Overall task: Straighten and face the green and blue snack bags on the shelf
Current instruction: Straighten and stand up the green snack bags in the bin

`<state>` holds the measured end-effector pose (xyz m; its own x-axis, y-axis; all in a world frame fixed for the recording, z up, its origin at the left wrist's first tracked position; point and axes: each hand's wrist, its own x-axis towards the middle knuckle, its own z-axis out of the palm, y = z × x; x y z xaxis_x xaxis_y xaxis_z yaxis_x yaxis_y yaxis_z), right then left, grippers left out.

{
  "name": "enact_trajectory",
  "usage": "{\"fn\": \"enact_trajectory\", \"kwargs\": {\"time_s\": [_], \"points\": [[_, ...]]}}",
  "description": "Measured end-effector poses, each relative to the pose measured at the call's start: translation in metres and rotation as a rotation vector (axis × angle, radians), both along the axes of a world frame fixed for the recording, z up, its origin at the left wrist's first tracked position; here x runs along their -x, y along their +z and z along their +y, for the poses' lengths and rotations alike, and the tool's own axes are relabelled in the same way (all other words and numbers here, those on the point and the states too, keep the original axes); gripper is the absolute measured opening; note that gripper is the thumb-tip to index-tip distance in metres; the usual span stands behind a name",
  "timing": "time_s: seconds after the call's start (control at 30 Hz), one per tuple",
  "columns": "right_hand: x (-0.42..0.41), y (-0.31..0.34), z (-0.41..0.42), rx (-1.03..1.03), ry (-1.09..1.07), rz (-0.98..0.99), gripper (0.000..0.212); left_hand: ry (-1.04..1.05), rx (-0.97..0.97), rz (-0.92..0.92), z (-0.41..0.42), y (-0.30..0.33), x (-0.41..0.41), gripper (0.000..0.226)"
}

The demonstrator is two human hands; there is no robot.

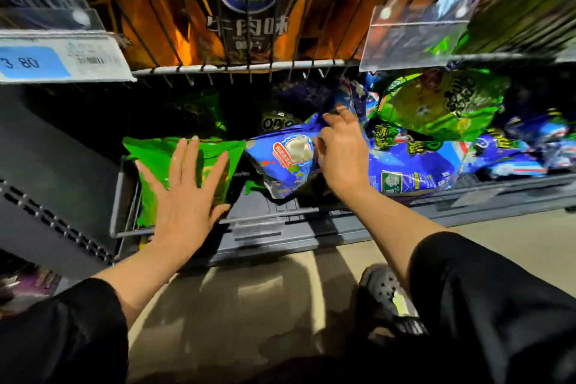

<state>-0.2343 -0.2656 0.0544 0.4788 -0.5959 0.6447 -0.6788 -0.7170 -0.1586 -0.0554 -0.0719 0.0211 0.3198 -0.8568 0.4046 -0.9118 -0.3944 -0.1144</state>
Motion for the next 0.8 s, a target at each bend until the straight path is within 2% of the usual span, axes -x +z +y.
{"fn": "enact_trajectory", "kwargs": {"time_s": [0.07,0.1,0.17,0.27,0.33,0.4,0.47,0.53,0.63,0.7,0.8], "points": [[0.011,-0.001,-0.004,-0.034,0.047,0.018,0.004,0.028,-0.027,0.009,-0.014,0.006,0.017,0.09],[0.015,-0.001,-0.006,-0.074,0.062,0.04,0.01,0.071,-0.023,0.026,-0.021,0.011,0.023,0.085],[0.021,-0.004,-0.008,-0.13,0.075,0.109,0.034,0.104,0.015,0.02,-0.033,0.018,0.028,0.079],[0.024,-0.007,-0.007,-0.207,0.022,0.13,0.081,-0.09,0.066,-0.062,-0.055,0.022,0.033,0.081],[0.023,-0.007,-0.01,-0.381,-0.077,0.067,0.107,-0.187,0.052,0.075,-0.077,0.023,0.042,0.091],[0.022,-0.008,-0.013,-0.493,-0.12,0.011,0.12,-0.136,-0.034,0.301,-0.101,0.017,0.052,0.111],[0.023,-0.012,-0.015,-0.523,-0.097,0.005,0.122,-0.059,-0.116,0.356,-0.12,0.008,0.058,0.117],[0.027,-0.015,-0.014,-0.525,-0.068,-0.011,0.12,-0.039,-0.158,0.302,-0.127,0.0,0.061,0.102],[0.04,-0.011,-0.012,-0.493,-0.019,0.044,0.125,-0.041,-0.073,0.24,-0.129,-0.004,0.059,0.079],[0.057,-0.007,-0.014,-0.341,-0.025,0.21,0.124,-0.042,0.019,0.217,-0.134,0.001,0.059,0.076],[0.092,-0.008,-0.021,-0.108,-0.077,0.43,0.092,-0.103,0.185,0.218,-0.149,0.01,0.068,0.075]]}}
